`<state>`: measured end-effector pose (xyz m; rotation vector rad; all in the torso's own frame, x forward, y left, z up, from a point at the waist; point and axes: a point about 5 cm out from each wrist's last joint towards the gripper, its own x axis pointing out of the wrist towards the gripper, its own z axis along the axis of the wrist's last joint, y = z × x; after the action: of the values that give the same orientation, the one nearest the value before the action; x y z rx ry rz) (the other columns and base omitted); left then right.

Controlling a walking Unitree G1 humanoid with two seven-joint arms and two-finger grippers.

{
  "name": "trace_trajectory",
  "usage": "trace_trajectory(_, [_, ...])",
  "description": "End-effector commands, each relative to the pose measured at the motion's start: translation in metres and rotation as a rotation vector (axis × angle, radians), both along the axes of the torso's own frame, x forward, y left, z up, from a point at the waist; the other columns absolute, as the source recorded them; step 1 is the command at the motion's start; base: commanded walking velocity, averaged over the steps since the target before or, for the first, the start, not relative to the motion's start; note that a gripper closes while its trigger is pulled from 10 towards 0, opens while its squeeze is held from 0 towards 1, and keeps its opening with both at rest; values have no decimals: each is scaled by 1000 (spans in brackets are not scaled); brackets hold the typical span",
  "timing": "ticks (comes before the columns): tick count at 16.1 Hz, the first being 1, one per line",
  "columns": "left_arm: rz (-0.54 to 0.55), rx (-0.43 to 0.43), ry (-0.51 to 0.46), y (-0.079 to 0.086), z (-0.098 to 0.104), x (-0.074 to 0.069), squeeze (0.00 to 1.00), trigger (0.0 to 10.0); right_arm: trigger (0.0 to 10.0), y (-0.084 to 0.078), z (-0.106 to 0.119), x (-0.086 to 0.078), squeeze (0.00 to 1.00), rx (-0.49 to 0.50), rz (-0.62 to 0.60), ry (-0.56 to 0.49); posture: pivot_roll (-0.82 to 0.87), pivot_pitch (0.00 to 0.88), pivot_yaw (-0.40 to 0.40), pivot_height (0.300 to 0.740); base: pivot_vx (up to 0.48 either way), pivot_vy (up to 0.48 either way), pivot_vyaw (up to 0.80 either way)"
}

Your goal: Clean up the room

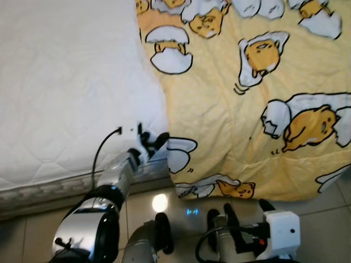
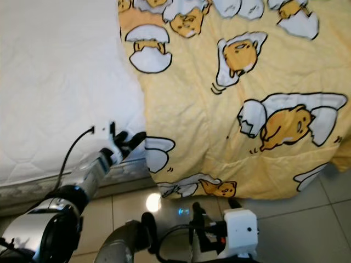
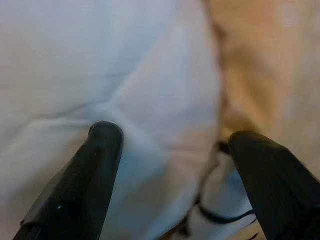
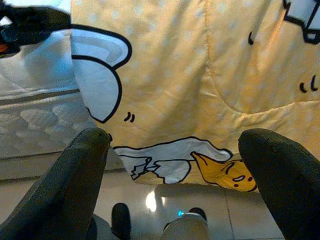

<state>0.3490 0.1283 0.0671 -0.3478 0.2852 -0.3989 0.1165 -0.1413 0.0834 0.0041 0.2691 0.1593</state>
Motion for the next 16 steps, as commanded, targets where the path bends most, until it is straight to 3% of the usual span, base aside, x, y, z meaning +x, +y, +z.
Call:
trace_trajectory(1, [-13, -20, -3, -3, -1, -1, 0, 10000, 10000, 2, 0, -6, 0, -4, -5, 23, -280, 365, 138, 740, 0, 0, 0])
trace_trajectory(3, [-28, -40, -1, -14, 3, 2, 0, 10000, 10000, 1, 1, -9, 0, -3, -22, 24, -294, 377, 146, 740, 0, 0, 0])
trace_trajectory(7, [-40, -78, -13, -19, 12, 8, 0, 10000, 10000, 3, 0, -14, 0, -2, -37, 35, -296, 388, 161, 740, 0, 0, 0])
trace_trajectory(9, [-20, -47, -22, -7, 12, 8, 0, 10000, 10000, 4, -2, -14, 0, -3, -43, 41, -292, 381, 171, 740, 0, 0, 0])
trace_trajectory(12, [118, 79, -107, 30, 16, 8, 0, 10000, 10000, 2, -5, -13, 0, -3, -39, 48, -277, 368, 166, 740, 0, 0, 0])
trace_trajectory(14, [206, 55, -175, 44, 28, 10, 0, 10000, 10000, 3, -5, -11, 0, -10, -1, 35, -272, 355, 147, 740, 0, 0, 0])
trace_trajectory(15, [218, 42, -181, 46, 29, 11, 0, 10000, 10000, 3, -5, -10, 0, -11, 6, 32, -272, 352, 145, 740, 0, 0, 0])
trace_trajectory(16, [175, -30, -180, 35, 30, 11, 0, 10000, 10000, 2, -4, -5, 0, -17, 26, 20, -272, 337, 134, 740, 0, 0, 0])
